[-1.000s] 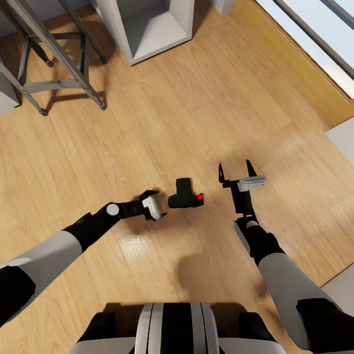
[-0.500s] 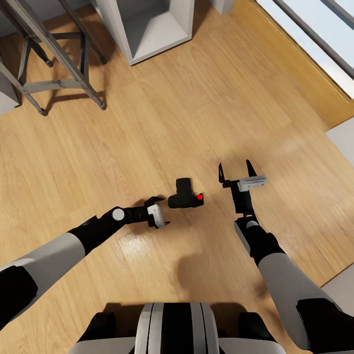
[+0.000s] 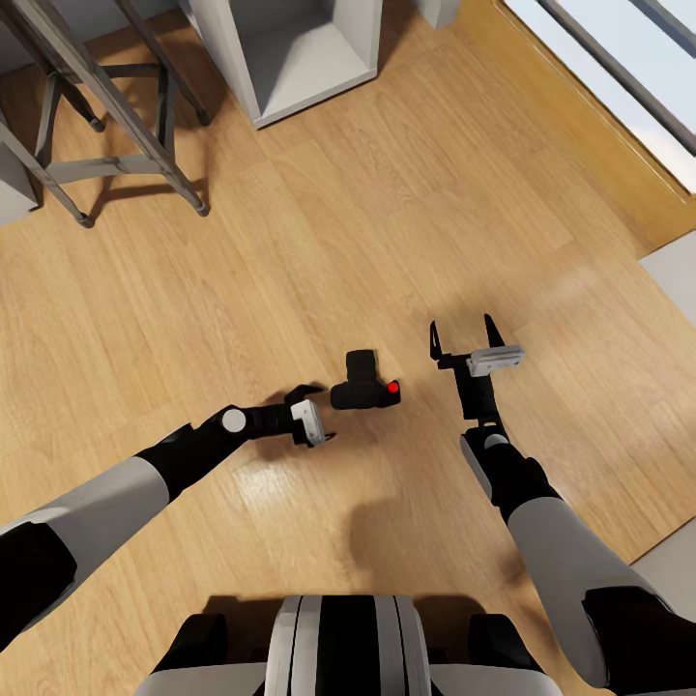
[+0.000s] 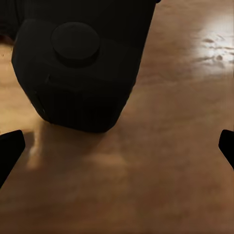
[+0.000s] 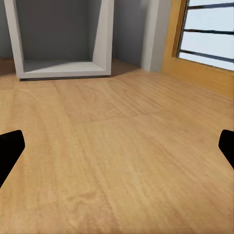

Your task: Attach the digital camera to the camera tripod in the bedroom.

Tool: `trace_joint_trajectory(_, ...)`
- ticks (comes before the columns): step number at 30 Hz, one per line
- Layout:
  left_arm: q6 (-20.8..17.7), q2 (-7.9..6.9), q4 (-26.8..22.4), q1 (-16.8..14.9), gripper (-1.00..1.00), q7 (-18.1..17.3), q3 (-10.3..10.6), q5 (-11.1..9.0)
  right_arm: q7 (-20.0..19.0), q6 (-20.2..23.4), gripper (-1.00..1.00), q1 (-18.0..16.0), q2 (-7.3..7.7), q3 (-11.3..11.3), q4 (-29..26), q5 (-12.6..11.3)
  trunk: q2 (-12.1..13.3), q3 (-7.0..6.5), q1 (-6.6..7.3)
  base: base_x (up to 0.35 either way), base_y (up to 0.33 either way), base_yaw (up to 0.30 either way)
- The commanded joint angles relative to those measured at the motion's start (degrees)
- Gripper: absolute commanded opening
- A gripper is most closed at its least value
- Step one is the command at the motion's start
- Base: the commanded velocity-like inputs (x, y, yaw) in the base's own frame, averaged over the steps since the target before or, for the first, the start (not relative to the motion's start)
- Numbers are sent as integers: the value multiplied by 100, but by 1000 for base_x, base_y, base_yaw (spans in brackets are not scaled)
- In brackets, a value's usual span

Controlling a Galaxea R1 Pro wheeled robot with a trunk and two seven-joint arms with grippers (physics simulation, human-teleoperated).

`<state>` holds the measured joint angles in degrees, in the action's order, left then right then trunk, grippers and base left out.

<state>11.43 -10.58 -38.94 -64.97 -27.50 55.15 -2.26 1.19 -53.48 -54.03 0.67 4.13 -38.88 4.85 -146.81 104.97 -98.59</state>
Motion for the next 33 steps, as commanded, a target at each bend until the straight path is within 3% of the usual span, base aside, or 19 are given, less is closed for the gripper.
trace_joint_trajectory(1, 18, -5, 0, -7, 100, 29, 23, -24, 13, -13, 100, -3, 3, 9, 3, 16, -1, 3, 1, 0, 0, 0)
trace_joint_trajectory(9, 18, -4, 6, -7, 100, 308, 8, -25, 13, -13, 100, -3, 3, 9, 3, 16, -1, 3, 1, 0, 0, 0)
trace_joint_trajectory(33, -16, 89, 22, -7, 100, 370, -4, -29, 21, 9, 100, -3, 3, -31, 3, -6, -1, 3, 1, 0, 0, 0)
